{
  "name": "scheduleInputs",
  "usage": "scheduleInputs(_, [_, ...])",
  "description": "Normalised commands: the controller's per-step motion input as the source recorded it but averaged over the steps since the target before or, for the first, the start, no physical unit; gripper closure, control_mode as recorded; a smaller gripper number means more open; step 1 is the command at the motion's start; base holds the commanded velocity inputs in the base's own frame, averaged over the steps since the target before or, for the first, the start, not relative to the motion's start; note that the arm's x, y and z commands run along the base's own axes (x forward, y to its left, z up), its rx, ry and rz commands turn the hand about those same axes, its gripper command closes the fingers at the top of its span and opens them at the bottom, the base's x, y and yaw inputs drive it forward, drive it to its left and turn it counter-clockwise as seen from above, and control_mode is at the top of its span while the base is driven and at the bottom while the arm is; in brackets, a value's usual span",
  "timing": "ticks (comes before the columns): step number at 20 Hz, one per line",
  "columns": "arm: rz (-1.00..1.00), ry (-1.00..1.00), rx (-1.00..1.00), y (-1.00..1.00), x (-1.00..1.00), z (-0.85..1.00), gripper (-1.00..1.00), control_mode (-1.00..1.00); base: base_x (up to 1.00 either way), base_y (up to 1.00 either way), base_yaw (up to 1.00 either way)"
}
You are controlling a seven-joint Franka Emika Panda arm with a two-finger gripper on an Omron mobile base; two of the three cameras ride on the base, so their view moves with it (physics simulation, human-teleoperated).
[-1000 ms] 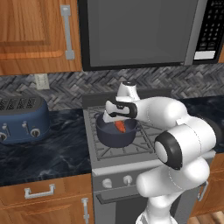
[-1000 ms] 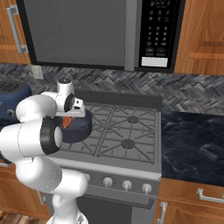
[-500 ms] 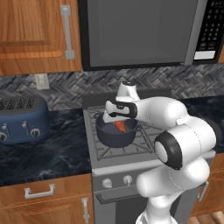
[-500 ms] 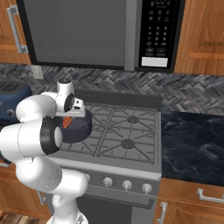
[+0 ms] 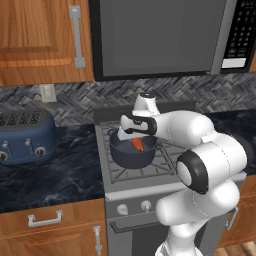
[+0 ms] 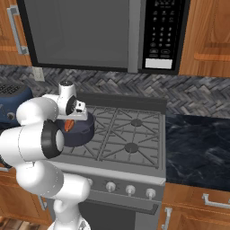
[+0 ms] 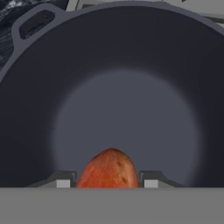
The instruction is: Turn on the burner for the pot on the stove. Wait thirty seconds for the pot to heat up. Then add the sweet potato to the pot.
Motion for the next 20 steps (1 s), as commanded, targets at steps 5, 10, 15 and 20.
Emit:
scheduleInputs(5, [0.0, 0.0, 0.0, 0.0, 0.0, 0.0, 1.0, -1.0, 0.0, 0.0, 0.0])
scheduleInputs(10, [0.0, 0.0, 0.0, 0.0, 0.0, 0.0, 1.0, -1.0, 0.0, 0.0, 0.0])
scheduleInputs(15, [0.0, 0.0, 0.0, 0.0, 0.0, 0.0, 1.0, -1.0, 0.0, 0.0, 0.0])
scheduleInputs(20, [0.0, 0.0, 0.0, 0.0, 0.0, 0.0, 1.0, -1.0, 0.0, 0.0, 0.0])
